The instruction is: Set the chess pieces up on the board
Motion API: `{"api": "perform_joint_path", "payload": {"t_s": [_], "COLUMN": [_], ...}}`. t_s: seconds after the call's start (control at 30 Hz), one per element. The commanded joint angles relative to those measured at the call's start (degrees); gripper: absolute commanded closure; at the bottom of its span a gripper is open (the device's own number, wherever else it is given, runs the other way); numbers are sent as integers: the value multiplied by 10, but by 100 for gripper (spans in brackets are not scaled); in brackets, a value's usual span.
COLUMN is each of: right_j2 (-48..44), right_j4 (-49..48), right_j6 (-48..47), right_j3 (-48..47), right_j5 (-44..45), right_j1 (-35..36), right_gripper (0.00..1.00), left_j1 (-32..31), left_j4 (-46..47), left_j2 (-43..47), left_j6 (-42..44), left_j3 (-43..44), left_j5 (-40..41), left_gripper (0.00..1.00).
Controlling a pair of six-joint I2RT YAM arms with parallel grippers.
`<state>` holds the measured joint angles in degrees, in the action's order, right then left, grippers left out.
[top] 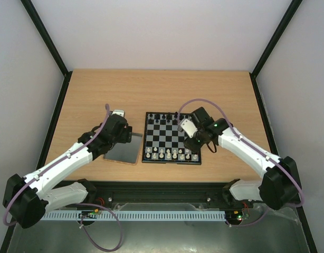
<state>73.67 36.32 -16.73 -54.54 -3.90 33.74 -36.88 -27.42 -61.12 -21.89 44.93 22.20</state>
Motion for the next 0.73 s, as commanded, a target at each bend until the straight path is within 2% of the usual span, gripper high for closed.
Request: {"api": "perform_joint_path", "payload": {"t_s": [0.0, 0.07, 0.1, 0.27, 0.5, 0.7], "right_j2": [-52, -80, -93, -141, -138, -164], "right_j4": [-85, -120, -134, -184, -190, -202], "right_j6": [61, 82, 91, 143, 275, 284], "right_j3": [11, 17, 19, 0, -83, -66], "right_j5": [32, 37, 38, 25, 142, 126], "right_j1": [-46, -74, -87, -140, -140, -141], "right_gripper": [37, 9, 0, 1, 1, 1], "left_j1": [11, 17, 19, 28, 46, 46], "left_j4": [13, 12, 8, -26, -39, -29], "left_j2": [-2, -2, -3, -14, -9, -6], "left_j6": [3, 4, 2, -10, -10, 14], "left_j3": [-1, 4, 11, 61, 143, 152], "left_j5": [-1, -4, -3, 30, 63, 76], "left_gripper": [10, 2, 1, 1, 1, 1]}}
